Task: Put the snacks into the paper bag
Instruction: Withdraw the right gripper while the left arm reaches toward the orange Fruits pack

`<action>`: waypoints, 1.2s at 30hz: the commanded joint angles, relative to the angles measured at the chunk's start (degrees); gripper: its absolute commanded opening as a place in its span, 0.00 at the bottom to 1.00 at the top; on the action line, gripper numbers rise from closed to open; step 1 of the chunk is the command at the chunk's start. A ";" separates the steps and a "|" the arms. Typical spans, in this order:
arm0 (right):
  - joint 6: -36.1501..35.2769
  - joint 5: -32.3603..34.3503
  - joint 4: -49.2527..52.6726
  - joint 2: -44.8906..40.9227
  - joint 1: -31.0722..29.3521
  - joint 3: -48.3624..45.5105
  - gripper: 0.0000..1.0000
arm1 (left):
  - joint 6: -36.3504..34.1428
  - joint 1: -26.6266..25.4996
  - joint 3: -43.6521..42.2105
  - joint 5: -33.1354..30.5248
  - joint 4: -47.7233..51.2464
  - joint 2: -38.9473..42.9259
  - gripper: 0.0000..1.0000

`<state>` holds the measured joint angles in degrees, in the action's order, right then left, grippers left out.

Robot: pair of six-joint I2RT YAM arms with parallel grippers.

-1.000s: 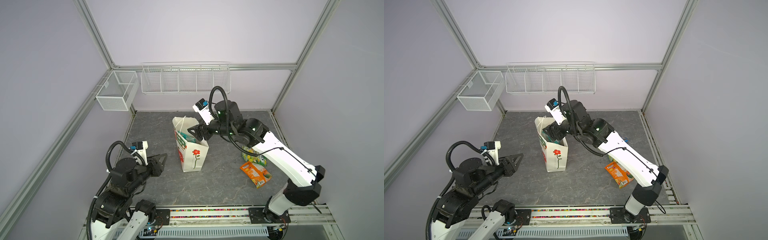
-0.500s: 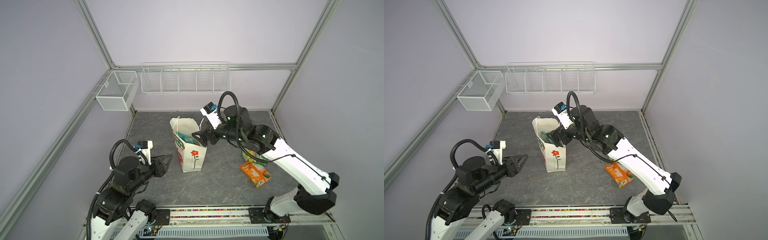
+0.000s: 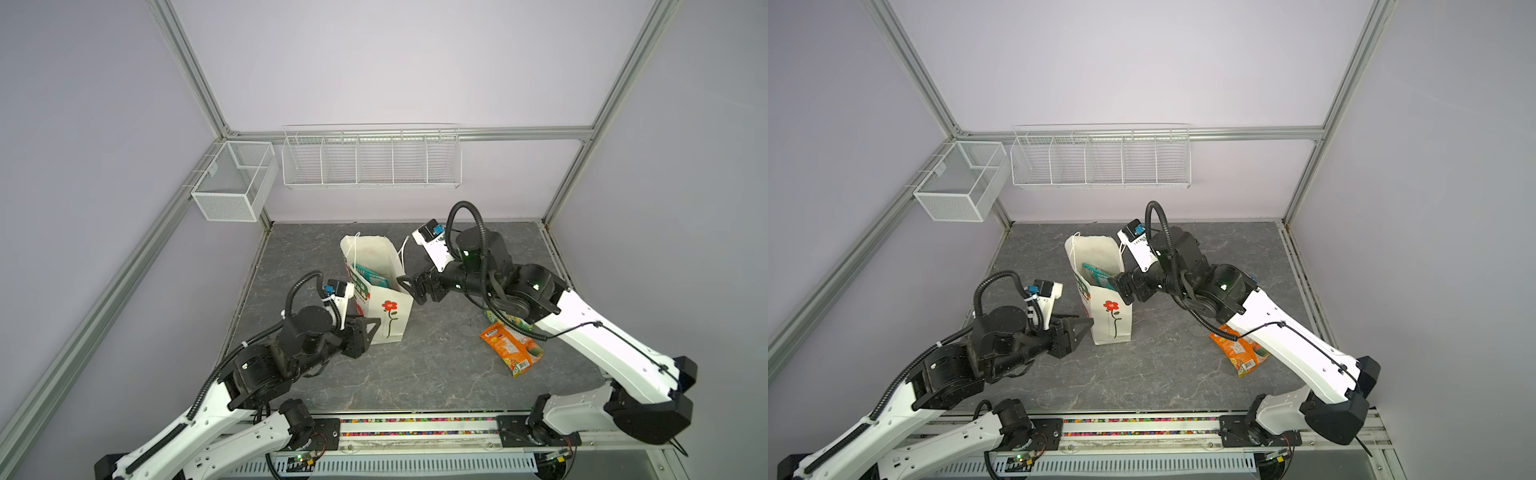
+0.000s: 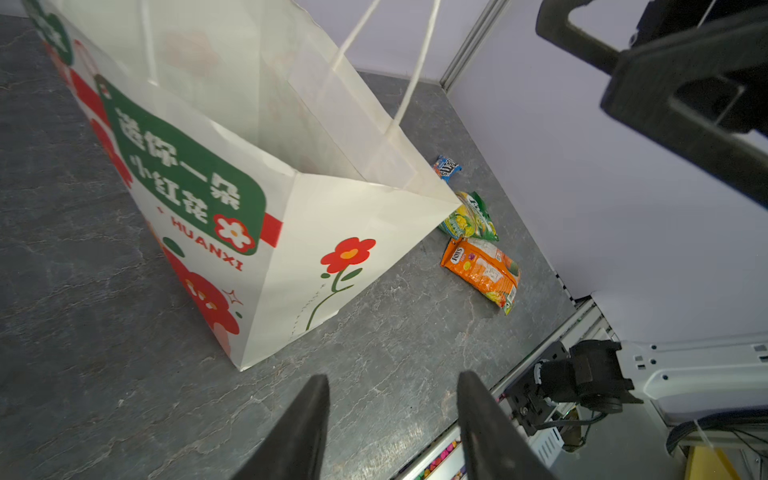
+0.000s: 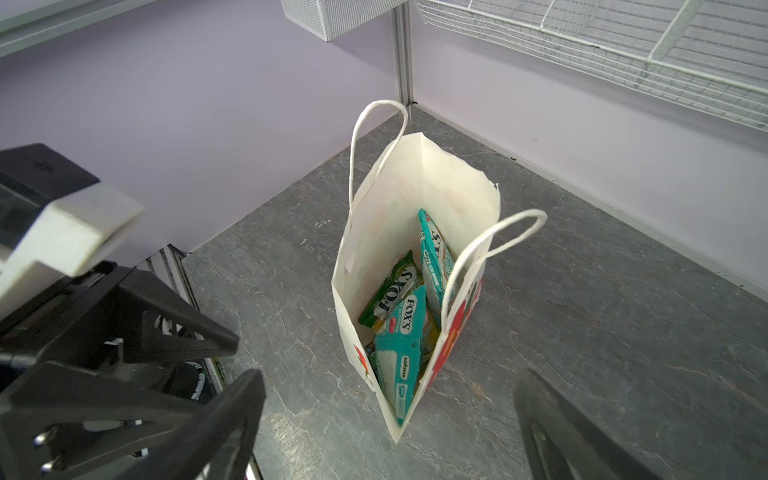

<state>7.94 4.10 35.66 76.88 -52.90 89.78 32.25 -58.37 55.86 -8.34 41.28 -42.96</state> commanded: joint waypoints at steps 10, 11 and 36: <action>5.90 12.35 -0.96 -16.60 5.78 -15.25 0.89 | -3.07 -10.33 4.35 -5.95 -11.66 -16.00 0.55; 6.45 12.59 -0.78 -17.98 6.50 -16.50 0.88 | -3.28 -10.42 4.36 -5.44 -12.60 -16.95 0.56; 15.77 16.91 6.33 -35.24 19.65 -32.61 0.88 | 1.78 -13.54 10.85 7.80 -30.03 -44.80 0.60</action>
<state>21.98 20.32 40.29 42.72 -34.11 58.57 31.81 -71.66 64.77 -3.29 15.81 -85.71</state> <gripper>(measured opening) 0.885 0.601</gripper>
